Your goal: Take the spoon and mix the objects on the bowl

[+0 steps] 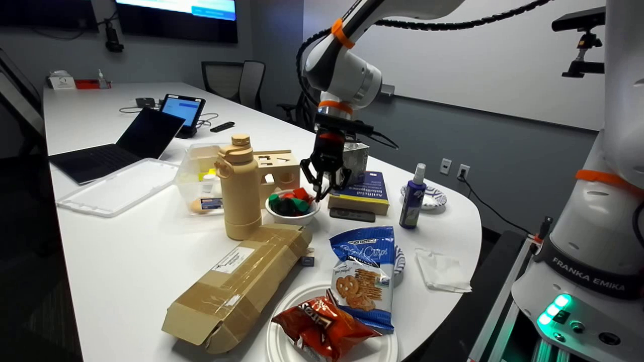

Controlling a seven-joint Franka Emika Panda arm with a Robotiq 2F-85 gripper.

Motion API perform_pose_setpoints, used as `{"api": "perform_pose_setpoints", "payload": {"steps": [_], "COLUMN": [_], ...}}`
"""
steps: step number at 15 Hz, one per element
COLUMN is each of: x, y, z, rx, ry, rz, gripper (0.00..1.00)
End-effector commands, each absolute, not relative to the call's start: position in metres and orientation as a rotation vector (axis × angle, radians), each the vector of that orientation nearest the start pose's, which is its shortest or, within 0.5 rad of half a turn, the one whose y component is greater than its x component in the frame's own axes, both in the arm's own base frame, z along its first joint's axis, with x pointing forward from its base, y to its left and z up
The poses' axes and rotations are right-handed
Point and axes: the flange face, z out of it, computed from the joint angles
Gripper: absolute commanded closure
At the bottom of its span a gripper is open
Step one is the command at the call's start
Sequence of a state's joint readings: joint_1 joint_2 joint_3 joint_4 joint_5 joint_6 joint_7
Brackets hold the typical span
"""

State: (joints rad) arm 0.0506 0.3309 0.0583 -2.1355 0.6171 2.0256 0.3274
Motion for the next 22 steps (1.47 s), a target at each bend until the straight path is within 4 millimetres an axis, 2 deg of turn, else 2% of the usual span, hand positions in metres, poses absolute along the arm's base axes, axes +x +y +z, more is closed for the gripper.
{"api": "perform_pose_setpoints", "payload": {"steps": [1, 4, 7, 13, 18, 22], "x": [0.540, 0.549, 0.554, 0.557, 0.553, 0.547], "y": [0.100, 0.106, 0.110, 0.099, 0.083, 0.079], "z": [0.224, 0.225, 0.234, 0.250, 0.244, 0.233], "rx": [-2.534, -2.552, -2.561, -2.571, -2.546, -2.513], "ry": [0.726, 0.689, 0.672, 0.748, 0.864, 0.858], "rz": [0.735, 0.715, 0.659, 0.568, 0.649, 0.775], "gripper": [0.98, 0.98, 0.98, 0.98, 0.98, 0.98]}}
